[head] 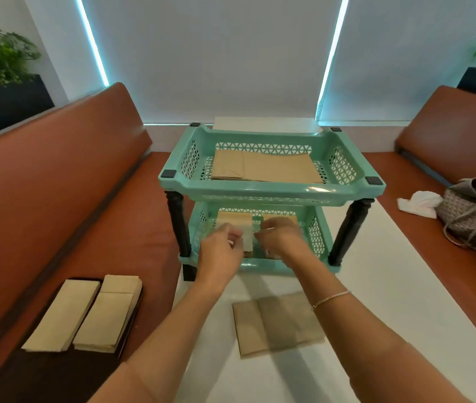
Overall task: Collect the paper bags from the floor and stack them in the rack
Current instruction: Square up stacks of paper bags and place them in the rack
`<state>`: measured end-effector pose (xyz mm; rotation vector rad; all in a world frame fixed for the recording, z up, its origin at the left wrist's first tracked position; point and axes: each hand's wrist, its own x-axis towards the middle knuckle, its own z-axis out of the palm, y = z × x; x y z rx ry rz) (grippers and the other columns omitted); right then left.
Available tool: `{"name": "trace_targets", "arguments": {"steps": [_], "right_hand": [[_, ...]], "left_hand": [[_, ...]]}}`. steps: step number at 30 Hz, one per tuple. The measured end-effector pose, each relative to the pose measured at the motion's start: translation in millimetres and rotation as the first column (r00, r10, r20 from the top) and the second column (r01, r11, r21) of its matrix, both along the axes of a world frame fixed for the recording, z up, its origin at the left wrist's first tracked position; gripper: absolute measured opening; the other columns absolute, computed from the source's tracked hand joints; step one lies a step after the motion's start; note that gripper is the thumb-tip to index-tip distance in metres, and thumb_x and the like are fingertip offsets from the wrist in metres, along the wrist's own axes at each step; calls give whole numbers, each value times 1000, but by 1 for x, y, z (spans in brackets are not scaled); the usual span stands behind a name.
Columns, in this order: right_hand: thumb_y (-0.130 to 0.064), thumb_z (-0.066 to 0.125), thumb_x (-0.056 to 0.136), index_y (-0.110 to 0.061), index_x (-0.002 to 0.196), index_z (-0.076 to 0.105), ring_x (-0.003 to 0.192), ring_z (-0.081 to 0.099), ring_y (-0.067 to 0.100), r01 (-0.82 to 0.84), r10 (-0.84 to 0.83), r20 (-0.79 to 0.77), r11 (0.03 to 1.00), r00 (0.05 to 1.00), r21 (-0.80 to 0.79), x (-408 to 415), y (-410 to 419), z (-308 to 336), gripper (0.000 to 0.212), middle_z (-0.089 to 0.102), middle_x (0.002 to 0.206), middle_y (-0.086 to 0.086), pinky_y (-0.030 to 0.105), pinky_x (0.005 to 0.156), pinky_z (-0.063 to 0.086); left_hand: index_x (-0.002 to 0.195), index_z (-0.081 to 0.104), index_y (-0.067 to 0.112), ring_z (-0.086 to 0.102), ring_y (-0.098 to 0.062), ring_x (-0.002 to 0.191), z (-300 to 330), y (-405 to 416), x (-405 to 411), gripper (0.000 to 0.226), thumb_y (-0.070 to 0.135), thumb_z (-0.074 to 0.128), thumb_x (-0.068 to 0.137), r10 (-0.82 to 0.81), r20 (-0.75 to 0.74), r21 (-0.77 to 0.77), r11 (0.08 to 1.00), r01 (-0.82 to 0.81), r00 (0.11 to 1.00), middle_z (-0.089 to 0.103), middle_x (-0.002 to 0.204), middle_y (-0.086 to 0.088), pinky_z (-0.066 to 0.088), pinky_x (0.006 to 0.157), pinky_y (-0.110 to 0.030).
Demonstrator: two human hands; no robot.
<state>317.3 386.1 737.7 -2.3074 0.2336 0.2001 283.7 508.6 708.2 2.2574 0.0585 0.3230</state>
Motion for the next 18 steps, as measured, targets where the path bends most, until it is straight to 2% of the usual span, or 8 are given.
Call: {"name": "trace_targets", "arguments": {"steps": [3,5,7,9,12,13,16,18], "right_hand": [[-16,62,88,-14,111,62,88,65,21,68,-68,-6,986,998,154,-34,-20,-4,23,66,103,7,34,80,56],[-14,62,88,-13,105,62,74,62,20,107,-101,-44,975,994,193,-57,-32,-14,17,66,94,10,33,68,54],[-11,61,87,-12,102,62,66,59,19,155,-142,-78,965,987,211,-76,-43,-29,15,65,92,12,29,59,51],[-12,63,85,-12,98,63,72,60,20,200,-186,-93,965,978,170,-92,-53,-45,13,64,95,10,29,62,53],[-11,63,81,-13,96,67,93,62,26,236,-224,-112,966,968,103,-107,-62,-66,15,63,100,8,38,85,54],[-12,64,81,-14,98,67,97,62,26,250,-238,-122,964,963,93,-111,-63,-71,18,63,103,8,39,88,53],[-18,66,81,-15,108,65,97,61,23,266,-254,-148,961,956,69,-119,-67,-79,27,58,103,3,33,83,55],[-19,66,83,-14,112,63,99,60,22,270,-259,-151,961,954,57,-121,-67,-82,30,57,105,2,34,86,54]], "left_hand": [[101,63,16,54,-6,81,-10,-9,-32,13,19,59,90,-202,-201,7,978,208,958,61,90,6,37,67,-11],[106,61,18,55,-10,91,-28,-17,-47,19,20,58,88,-259,-378,112,940,322,889,61,103,3,40,73,-17],[114,58,18,55,-17,104,-48,-23,-54,29,19,58,86,-227,-515,200,906,374,827,58,116,-1,46,87,-26],[125,49,18,49,-23,113,-64,-28,-56,48,27,63,80,-163,-605,328,841,430,780,51,124,-5,45,97,-36],[137,34,17,36,-28,126,-72,-30,-57,72,38,68,78,-134,-599,456,754,473,790,40,136,-8,35,106,-41],[139,31,16,33,-29,129,-72,-29,-56,76,41,69,78,-132,-599,470,741,480,790,38,138,-9,33,108,-42],[139,31,13,32,-31,130,-68,-29,-56,84,46,73,74,-107,-632,472,732,491,768,37,138,-12,33,108,-42],[136,35,13,35,-30,127,-69,-27,-56,88,50,76,68,-85,-645,455,756,471,760,41,136,-11,36,106,-41]]}}
